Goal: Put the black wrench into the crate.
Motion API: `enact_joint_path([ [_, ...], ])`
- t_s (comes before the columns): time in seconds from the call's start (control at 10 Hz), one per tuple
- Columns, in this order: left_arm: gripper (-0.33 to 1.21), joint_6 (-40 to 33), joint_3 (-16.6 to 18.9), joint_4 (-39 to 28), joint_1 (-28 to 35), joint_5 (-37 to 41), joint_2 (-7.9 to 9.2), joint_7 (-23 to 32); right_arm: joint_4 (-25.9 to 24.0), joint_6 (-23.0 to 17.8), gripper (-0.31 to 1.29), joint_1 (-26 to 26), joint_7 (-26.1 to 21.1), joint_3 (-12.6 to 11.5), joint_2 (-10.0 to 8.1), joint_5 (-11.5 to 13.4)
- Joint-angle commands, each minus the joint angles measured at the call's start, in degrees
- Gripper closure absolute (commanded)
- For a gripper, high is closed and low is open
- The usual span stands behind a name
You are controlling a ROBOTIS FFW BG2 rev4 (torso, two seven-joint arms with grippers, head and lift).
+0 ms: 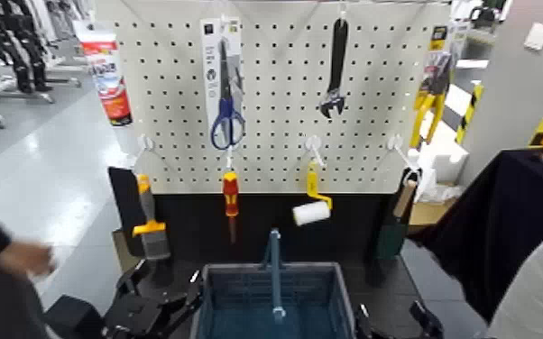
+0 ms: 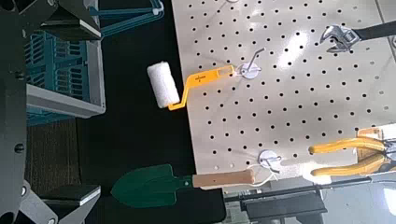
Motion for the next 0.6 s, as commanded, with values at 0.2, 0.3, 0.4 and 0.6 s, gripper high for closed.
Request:
enact_joint_path([
  [0.2, 0.11, -0.6, 0.0, 0.0, 0.2, -0.1, 0.0, 0.4, 0.0, 0.1, 0.15, -0.1, 0.4, -0.4, 0.11, -0.5],
  [0.3, 0.11, -0.7, -0.1, 0.0, 0.2, 0.0, 0.0, 0.5, 0.0, 0.1, 0.15, -0.1, 0.5, -0.5, 0.2, -0.4],
  [0.4, 0.11, -0.7, -0.1, 0.0, 0.2, 0.0, 0.0, 0.5, 0.0, 0.1, 0.15, -0.1, 0.5, -0.5, 0.11, -0.4],
  [0.6, 0.11, -0.6, -0.1, 0.0, 0.1, -0.1, 0.0, 0.6, 0.0, 0.4, 0.15, -0.1, 0.5, -0.5, 0.2, -0.3],
])
